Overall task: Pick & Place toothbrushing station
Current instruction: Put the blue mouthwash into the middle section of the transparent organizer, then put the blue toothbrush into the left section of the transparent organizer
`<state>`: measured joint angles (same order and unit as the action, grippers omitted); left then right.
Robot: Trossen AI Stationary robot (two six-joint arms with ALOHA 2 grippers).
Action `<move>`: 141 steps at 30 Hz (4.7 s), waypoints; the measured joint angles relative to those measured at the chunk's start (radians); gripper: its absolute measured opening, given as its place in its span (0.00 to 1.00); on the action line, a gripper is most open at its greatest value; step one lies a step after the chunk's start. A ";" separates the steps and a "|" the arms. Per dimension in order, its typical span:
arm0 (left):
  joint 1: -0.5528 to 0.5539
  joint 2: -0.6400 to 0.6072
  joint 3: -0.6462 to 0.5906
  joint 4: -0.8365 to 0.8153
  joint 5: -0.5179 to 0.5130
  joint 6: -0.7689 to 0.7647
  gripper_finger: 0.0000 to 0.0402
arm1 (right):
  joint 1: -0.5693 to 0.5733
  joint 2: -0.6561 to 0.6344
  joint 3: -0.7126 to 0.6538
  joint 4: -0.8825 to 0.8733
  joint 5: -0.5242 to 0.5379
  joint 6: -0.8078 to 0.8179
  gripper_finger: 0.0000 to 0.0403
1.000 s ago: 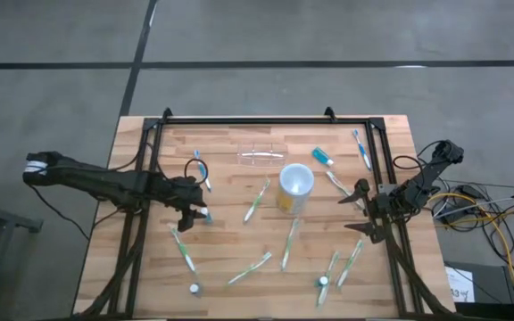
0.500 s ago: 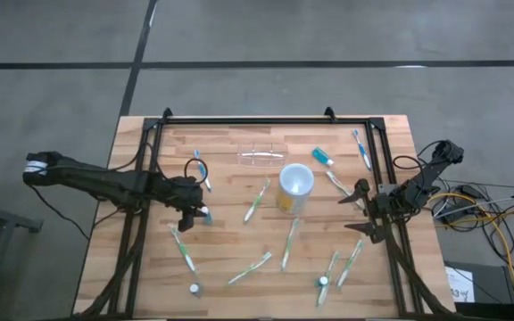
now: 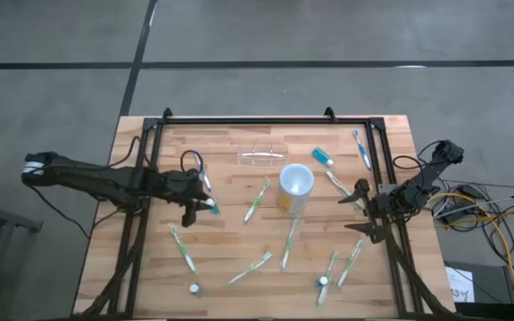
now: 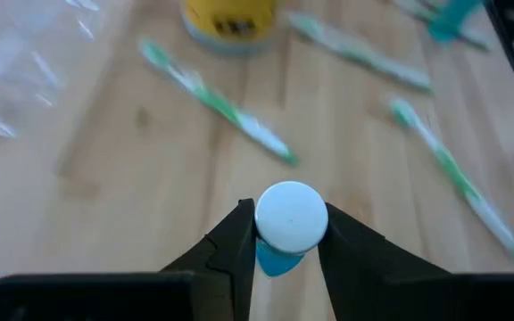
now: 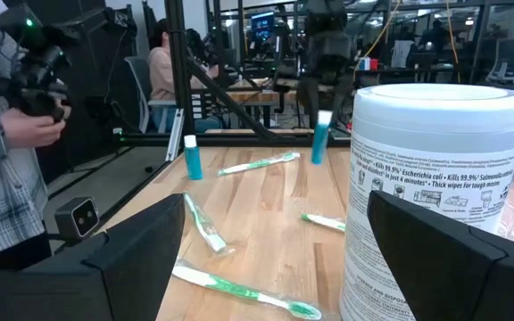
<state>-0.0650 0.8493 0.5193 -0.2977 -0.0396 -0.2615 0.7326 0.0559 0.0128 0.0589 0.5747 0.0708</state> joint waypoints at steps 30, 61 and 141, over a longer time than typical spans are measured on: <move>0.359 0.349 0.404 0.098 0.126 0.200 0.27 | 0.000 0.000 0.000 0.000 0.000 0.000 0.86; 0.529 0.735 0.642 0.130 0.148 0.249 0.27 | 0.000 0.000 0.000 0.000 0.000 0.000 0.87; 0.523 0.430 0.587 -0.341 0.256 0.172 0.38 | 0.000 0.000 0.000 0.000 0.000 0.000 0.86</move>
<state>0.4577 1.2790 1.1061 -0.6384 0.2162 -0.0897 0.7329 0.0563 0.0124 0.0588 0.5749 0.0708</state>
